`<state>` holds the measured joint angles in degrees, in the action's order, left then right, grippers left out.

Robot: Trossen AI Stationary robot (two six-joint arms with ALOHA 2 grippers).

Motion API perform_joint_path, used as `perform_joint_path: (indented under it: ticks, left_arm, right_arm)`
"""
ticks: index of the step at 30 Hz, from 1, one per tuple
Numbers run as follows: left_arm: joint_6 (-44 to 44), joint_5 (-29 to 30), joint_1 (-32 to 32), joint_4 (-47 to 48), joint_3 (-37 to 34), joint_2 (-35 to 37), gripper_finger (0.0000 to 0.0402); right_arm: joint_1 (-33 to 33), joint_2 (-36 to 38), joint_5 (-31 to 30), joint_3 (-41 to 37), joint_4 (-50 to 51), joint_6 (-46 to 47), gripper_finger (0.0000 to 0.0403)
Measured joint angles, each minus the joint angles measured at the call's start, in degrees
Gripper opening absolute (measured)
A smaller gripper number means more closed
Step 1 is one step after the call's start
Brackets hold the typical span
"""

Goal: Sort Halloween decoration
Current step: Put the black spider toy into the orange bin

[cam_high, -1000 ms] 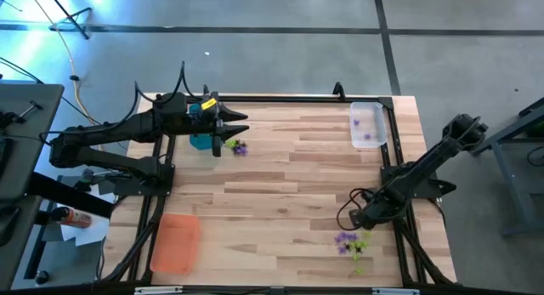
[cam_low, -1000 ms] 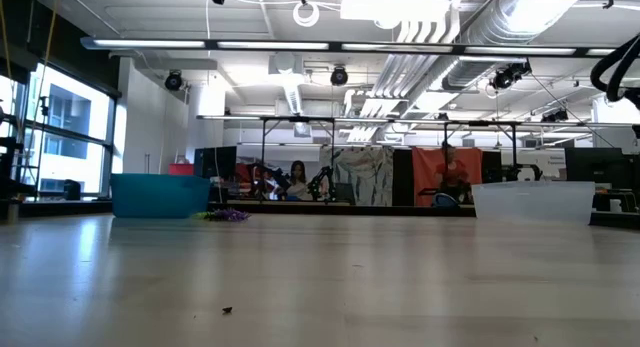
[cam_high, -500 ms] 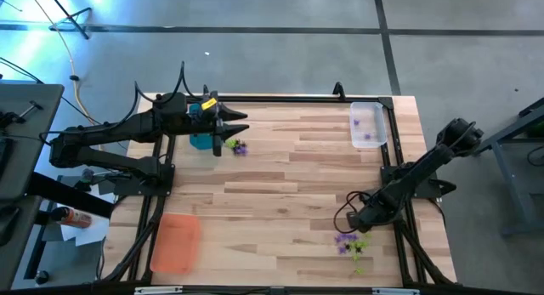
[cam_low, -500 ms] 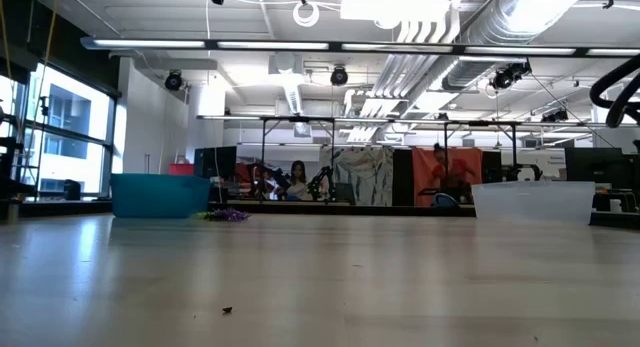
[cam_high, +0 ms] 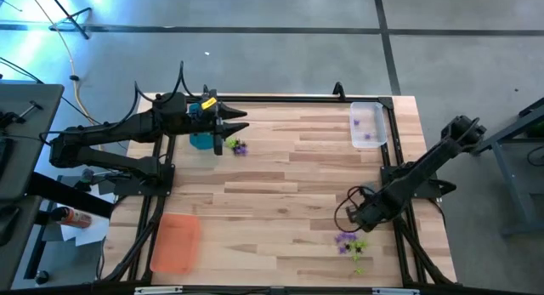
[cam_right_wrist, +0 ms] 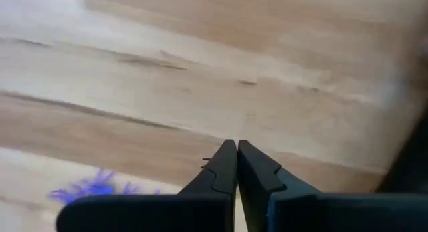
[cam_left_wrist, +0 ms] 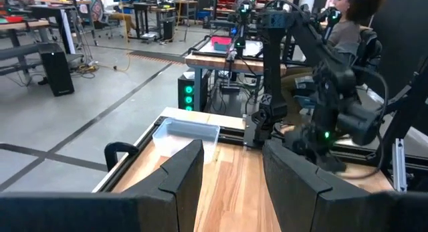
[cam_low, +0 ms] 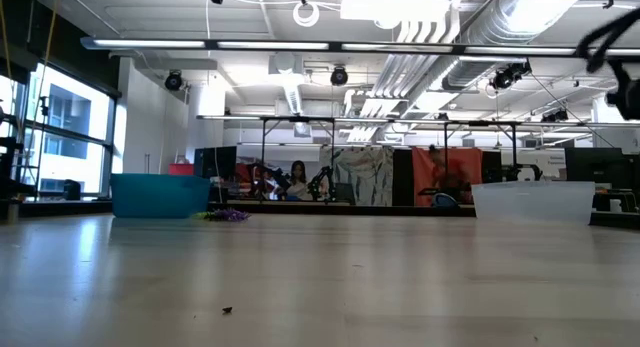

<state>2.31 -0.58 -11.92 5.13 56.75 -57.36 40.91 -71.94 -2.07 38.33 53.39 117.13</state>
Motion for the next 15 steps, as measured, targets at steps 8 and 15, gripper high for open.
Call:
perform_joint_path:
  ticks: [8,15]
  left_arm:
    - [0.00,0.01,-0.92,-0.49,0.00,-0.01,0.0140]
    - [0.00,0.00,-0.92,-0.29,0.00,-0.06,0.0140]
  right_arm:
    - [-0.30,12.33,-21.44,7.52,15.97,1.18,0.0001]
    - [-4.37,17.47,-39.30,11.20,10.25,-14.56,0.0000]
